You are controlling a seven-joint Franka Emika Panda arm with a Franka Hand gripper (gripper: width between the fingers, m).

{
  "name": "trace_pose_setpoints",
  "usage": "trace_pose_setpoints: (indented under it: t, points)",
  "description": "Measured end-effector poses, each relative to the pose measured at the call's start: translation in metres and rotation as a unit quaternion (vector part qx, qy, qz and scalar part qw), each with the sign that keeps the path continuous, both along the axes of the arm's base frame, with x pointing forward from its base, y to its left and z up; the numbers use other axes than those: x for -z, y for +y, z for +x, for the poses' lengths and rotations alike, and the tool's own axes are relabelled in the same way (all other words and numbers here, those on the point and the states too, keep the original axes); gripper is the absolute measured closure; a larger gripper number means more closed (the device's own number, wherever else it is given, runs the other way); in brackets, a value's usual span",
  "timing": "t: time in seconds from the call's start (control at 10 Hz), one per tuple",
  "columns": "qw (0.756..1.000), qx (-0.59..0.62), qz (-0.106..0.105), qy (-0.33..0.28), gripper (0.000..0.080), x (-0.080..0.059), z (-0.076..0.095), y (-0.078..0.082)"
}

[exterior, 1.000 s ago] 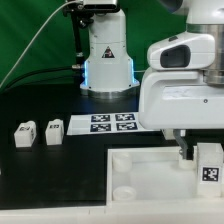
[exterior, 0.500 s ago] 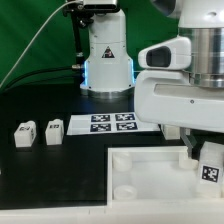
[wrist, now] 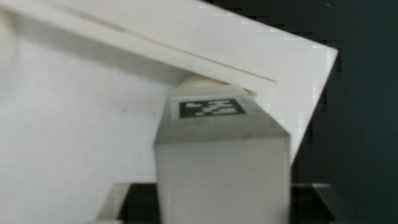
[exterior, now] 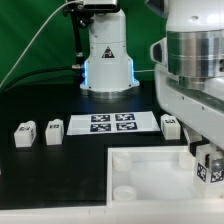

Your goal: Assemble one leg

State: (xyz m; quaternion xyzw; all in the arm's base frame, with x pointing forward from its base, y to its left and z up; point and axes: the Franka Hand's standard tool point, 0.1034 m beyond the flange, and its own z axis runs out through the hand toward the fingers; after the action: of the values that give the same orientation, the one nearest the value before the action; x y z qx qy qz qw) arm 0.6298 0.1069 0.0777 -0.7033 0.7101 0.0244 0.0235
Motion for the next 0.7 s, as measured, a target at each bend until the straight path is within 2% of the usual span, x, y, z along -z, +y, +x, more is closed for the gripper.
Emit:
trace_pose_setpoints:
  t: [0.2,0.7]
  points:
    - [0.982,0.188,0.017,0.019,0.0503,-0.0012,-0.0004,-0.0001]
    - [0.985,0.173,0.011,0.016,0.0501,-0.0004,-0.0027,0.0010]
